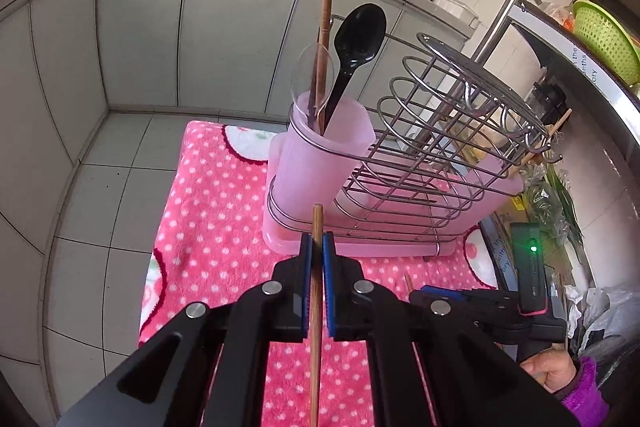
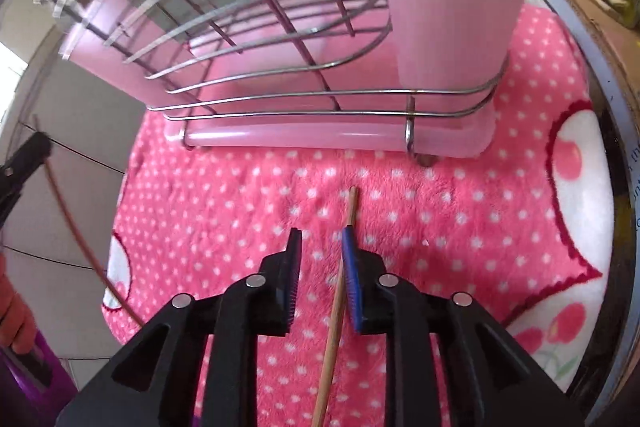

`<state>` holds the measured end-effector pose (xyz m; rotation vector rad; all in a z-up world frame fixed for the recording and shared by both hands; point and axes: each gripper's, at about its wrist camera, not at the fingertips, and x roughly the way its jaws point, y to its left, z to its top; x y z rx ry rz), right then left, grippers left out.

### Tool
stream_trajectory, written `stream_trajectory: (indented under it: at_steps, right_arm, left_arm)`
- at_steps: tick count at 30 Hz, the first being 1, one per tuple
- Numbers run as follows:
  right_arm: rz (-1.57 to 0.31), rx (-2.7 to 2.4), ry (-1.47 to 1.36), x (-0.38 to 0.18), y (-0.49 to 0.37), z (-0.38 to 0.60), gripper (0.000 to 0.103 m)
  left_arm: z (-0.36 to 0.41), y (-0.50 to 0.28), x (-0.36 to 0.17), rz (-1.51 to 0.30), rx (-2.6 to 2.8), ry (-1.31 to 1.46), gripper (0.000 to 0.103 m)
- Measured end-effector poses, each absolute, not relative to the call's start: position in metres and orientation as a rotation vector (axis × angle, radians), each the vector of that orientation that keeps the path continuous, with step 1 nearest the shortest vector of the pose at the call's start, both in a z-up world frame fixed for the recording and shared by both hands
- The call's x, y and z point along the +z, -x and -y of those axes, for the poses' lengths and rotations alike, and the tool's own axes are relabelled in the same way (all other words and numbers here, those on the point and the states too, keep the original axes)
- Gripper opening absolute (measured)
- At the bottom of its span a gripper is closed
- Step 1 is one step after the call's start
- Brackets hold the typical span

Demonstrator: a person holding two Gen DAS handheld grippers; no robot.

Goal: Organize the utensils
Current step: 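Lift the chopstick with the left tool while the right tool lifts its chopstick toward the cup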

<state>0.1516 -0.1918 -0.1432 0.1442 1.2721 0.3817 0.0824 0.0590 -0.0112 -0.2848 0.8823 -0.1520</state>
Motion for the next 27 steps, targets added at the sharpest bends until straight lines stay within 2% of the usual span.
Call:
stream_trajectory:
  at_steps: [7,15,21,23,27]
  right_arm:
    - [-1.341,0.331,-0.119,-0.161,-0.166,0.187,0.021]
    - [-1.311,0.311,-0.099,-0.148,-0.163,0.193,0.021]
    - [-1.325,0.315,-0.052,-0.162,-0.172,0.175,0.021]
    - [-1.298,0.302,-0.037,-0.163,-0.172,0.172,0.010]
    - [-1.230,0.326,-0.076,-0.157,-0.162,0.176,0.005]
  left_arm:
    - [-0.065,-0.083,-0.014,-0.879,-0.166,0.309,0.005]
    - [-0.068,-0.082,-0.011,-0.870,-0.168,0.319,0.005]
    - [-0.067,-0.082,-0.012,-0.873,-0.161,0.322,0.005]
    - [-0.068,-0.082,-0.013,-0.876,-0.155,0.320,0.005]
    - [-0.069,-0.080,-0.013,-0.866,-0.148,0.318,0.005]
